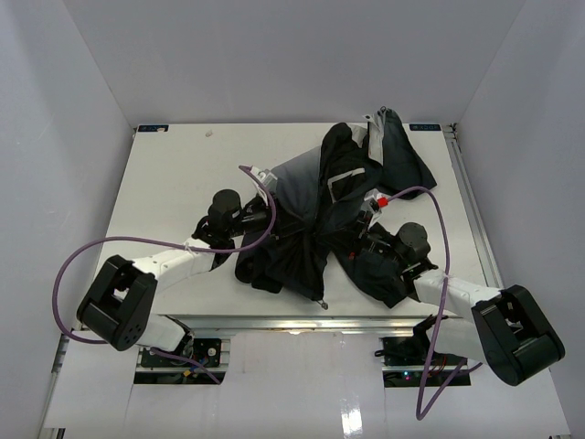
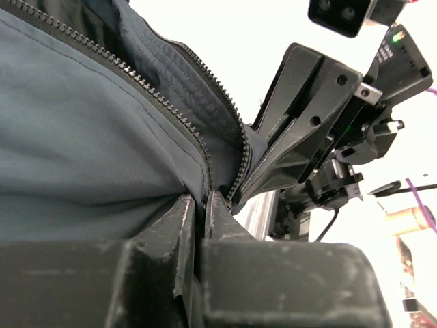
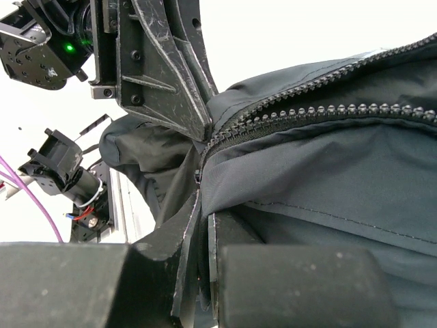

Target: Zip up the jacket

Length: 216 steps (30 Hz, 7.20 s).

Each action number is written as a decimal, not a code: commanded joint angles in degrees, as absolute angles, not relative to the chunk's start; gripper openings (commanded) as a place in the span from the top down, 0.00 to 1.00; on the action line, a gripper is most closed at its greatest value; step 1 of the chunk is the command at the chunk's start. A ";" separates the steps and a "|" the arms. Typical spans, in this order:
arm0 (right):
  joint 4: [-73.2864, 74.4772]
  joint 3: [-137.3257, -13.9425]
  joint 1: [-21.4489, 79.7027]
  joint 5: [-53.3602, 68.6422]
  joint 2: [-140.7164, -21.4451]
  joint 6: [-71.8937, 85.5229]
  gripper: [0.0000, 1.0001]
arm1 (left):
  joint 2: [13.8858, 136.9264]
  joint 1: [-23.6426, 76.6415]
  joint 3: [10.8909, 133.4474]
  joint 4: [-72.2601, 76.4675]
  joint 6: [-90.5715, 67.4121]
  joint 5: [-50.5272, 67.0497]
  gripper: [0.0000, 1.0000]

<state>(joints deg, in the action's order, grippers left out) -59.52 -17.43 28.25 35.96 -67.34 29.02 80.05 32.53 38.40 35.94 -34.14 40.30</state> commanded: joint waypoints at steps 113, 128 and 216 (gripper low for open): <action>-78.93 -20.90 31.92 37.29 -69.96 43.86 0.92 | 79.07 34.44 22.41 79.95 -38.51 39.46 1.00; -75.31 -21.14 31.92 32.82 -67.96 42.69 0.92 | 78.53 34.89 21.66 78.89 -36.04 39.80 1.00; -11.62 -36.03 30.20 23.79 -44.07 -4.52 0.42 | 79.74 31.20 39.37 28.76 -43.77 50.98 1.00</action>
<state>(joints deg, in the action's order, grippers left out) -10.51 -33.60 27.19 20.54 -47.87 9.81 80.55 31.69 37.46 30.42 -42.93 49.32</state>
